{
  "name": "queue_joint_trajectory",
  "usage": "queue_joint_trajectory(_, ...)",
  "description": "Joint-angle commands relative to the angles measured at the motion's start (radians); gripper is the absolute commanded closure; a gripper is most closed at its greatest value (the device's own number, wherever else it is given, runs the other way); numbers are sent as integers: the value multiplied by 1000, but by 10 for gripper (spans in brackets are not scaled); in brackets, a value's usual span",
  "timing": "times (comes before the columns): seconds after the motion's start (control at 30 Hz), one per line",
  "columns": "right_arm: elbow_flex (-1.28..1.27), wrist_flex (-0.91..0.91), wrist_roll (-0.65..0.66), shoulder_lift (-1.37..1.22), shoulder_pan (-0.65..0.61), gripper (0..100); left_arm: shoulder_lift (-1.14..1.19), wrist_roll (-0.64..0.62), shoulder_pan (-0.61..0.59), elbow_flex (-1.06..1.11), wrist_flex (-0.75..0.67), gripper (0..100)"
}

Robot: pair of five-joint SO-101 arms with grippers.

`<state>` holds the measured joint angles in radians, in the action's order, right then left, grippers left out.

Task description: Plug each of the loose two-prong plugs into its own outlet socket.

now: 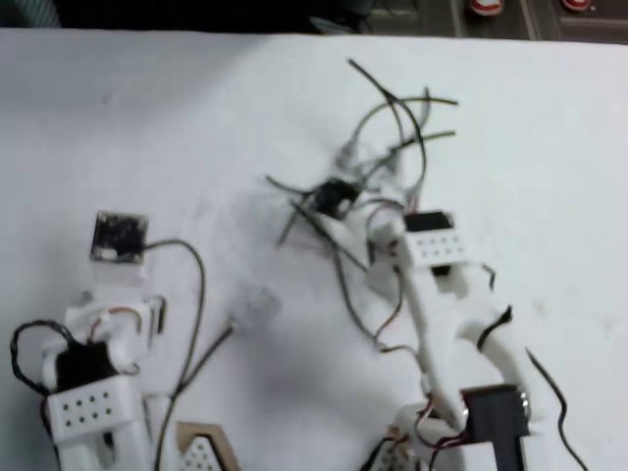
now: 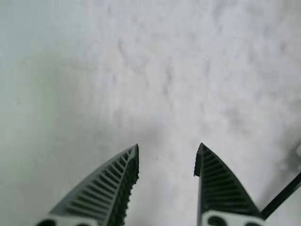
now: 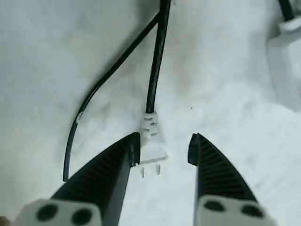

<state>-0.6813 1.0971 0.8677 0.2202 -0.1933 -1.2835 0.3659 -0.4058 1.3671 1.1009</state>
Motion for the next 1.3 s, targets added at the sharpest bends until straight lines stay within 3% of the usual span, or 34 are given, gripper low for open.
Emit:
queue_joint_trajectory(0.0, 41, 10, -14, 4, -8, 825, -15, 6, -2, -5, -18, 793)
queue_joint_trajectory(0.23, 40, 10, -9, -13, 27, 832, -15, 6, -2, -5, -18, 793)
queue_joint_trajectory(0.57, 123, 10, 58, -265, 111, 836, -15, 6, -2, -5, -18, 793)
queue_joint_trajectory(1.0, 140, 58, 58, -314, 70, 985, -15, 6, -2, -5, -18, 793)
queue_joint_trajectory(1.17, 210, 234, 55, -252, 77, 855, -15, 8, -1, -5, -18, 793)
queue_joint_trajectory(1.27, 269, 306, 52, -242, 79, 853, -15, 8, -1, -5, -18, 793)
